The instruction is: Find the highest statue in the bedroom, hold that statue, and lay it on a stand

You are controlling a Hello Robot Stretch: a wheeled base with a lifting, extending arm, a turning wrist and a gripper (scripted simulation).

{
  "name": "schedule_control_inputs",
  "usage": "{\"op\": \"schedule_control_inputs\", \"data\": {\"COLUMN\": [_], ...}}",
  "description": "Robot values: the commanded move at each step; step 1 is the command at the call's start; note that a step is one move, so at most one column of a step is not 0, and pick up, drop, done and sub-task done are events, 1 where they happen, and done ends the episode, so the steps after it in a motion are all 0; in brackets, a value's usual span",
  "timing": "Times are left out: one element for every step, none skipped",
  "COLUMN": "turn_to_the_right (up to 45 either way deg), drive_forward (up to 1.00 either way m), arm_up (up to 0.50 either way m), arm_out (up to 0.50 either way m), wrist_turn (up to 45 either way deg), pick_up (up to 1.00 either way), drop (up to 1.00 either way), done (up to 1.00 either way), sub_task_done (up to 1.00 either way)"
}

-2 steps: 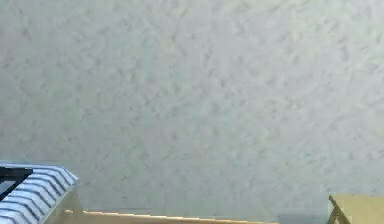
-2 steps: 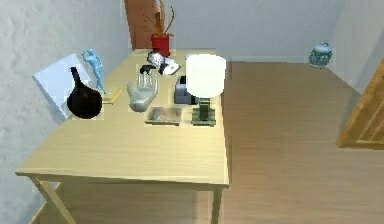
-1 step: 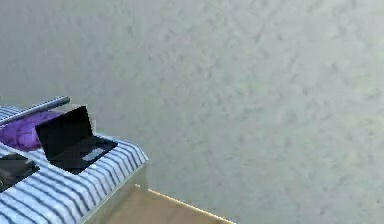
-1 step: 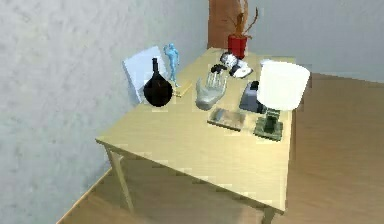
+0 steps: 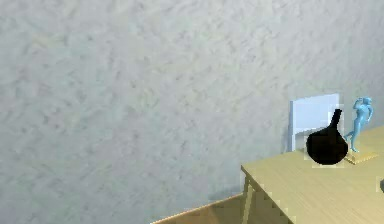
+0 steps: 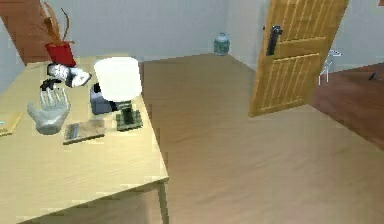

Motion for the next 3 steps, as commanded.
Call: {"op": "schedule_control_inputs", "data": {"turn_to_the_right": [18.0,0.0,-45.0], "drive_forward": [0.00,0.45,0.00], "arm_up": [0.00,0.00,0.00], "arm_out": [0.00,0.00,0.00], "wrist_turn": [0.0,0.0,0.0], "pick_up": [0.00,0.00,0.00], "drop": [0.00,0.00,0.00], "done": [0.00,0.00,0.00], "sub_task_done": [0.00,0.00,0.00]}}
